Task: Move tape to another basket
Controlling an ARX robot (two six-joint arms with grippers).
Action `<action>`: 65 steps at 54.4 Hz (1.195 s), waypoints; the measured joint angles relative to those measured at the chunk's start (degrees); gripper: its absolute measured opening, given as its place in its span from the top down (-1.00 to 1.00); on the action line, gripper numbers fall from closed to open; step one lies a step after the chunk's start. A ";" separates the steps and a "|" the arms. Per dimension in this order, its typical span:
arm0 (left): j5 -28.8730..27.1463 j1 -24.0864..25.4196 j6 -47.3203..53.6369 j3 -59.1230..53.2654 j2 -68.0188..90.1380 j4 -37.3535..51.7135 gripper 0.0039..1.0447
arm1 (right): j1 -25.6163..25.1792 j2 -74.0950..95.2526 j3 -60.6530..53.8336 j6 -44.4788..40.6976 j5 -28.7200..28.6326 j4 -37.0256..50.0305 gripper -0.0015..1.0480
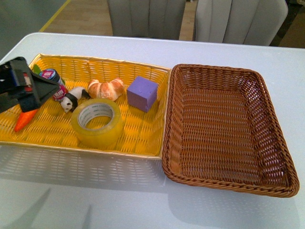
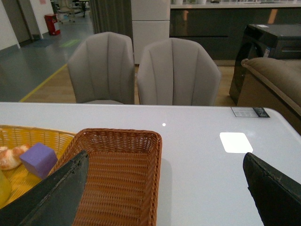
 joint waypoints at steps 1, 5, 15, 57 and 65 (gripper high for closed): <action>-0.37 -0.15 0.11 0.37 0.57 0.00 -0.83 | 0.00 0.00 0.00 0.00 0.00 0.00 -0.83; -2.49 -1.77 1.49 4.57 6.99 -0.59 -0.83 | 0.00 0.00 0.00 0.00 0.00 0.00 -0.83; -6.38 -3.89 2.71 11.13 15.63 -3.93 -0.83 | 0.00 0.00 0.00 0.00 0.00 0.00 -0.83; -10.80 -5.20 3.67 23.67 28.13 -11.87 -0.76 | 0.00 0.00 0.00 0.00 0.00 0.00 -0.83; -10.34 -5.46 3.61 23.67 28.13 -12.20 -0.35 | 0.00 0.00 0.00 0.00 0.00 0.00 -0.83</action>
